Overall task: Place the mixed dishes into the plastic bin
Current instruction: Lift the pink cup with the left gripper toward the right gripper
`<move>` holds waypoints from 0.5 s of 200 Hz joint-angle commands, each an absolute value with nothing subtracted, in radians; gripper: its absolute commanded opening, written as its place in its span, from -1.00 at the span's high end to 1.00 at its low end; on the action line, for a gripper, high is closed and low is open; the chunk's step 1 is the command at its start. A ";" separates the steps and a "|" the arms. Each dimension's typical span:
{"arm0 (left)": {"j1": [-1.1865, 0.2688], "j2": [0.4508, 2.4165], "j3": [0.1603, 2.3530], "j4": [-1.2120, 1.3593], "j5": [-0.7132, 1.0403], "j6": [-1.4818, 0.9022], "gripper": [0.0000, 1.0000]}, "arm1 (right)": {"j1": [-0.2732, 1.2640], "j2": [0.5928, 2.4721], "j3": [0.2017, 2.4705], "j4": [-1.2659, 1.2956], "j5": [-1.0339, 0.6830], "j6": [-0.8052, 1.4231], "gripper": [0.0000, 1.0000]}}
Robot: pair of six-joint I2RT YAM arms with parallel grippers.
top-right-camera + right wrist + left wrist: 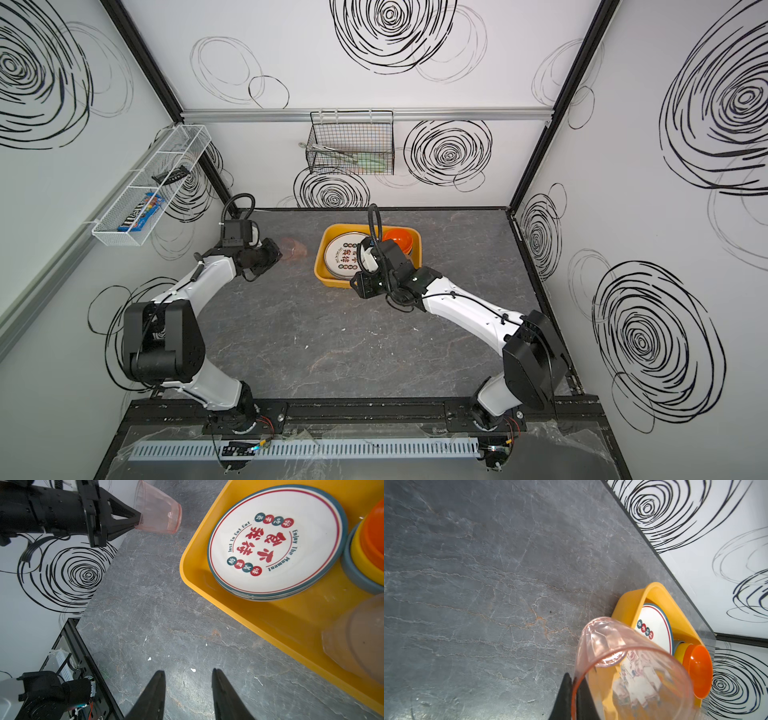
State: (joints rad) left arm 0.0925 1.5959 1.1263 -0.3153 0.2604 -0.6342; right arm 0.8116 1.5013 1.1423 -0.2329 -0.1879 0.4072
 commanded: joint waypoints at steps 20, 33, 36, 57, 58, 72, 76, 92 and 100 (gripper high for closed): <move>0.080 1.497 1.095 -0.317 0.253 -0.596 0.91 | 0.804 1.442 1.153 -0.243 -0.136 0.413 0.12; 0.072 1.470 1.088 -0.329 0.249 -0.586 0.91 | 0.799 1.437 1.162 -0.257 -0.123 0.416 0.05; 0.070 1.465 1.084 -0.330 0.249 -0.585 0.91 | 0.796 1.436 1.164 -0.260 -0.123 0.419 0.04; 0.047 1.424 1.068 -0.345 0.252 -0.569 0.91 | 0.779 1.427 1.179 -0.271 -0.137 0.431 0.01; 0.045 1.424 1.067 -0.347 0.251 -0.568 0.91 | 0.779 1.428 1.180 -0.272 -0.137 0.432 0.01; 0.016 1.398 1.057 -0.365 0.233 -0.554 0.91 | 0.770 1.423 1.197 -0.283 -0.155 0.436 0.00; 0.007 1.390 1.054 -0.370 0.227 -0.550 0.91 | 0.769 1.422 1.203 -0.287 -0.158 0.437 0.00; -0.036 1.358 1.040 -0.388 0.204 -0.532 0.91 | 0.769 1.423 1.231 -0.313 -0.158 0.444 -0.01; -0.058 1.345 1.036 -0.400 0.197 -0.526 0.91 | 0.768 1.428 1.248 -0.327 -0.159 0.448 -0.01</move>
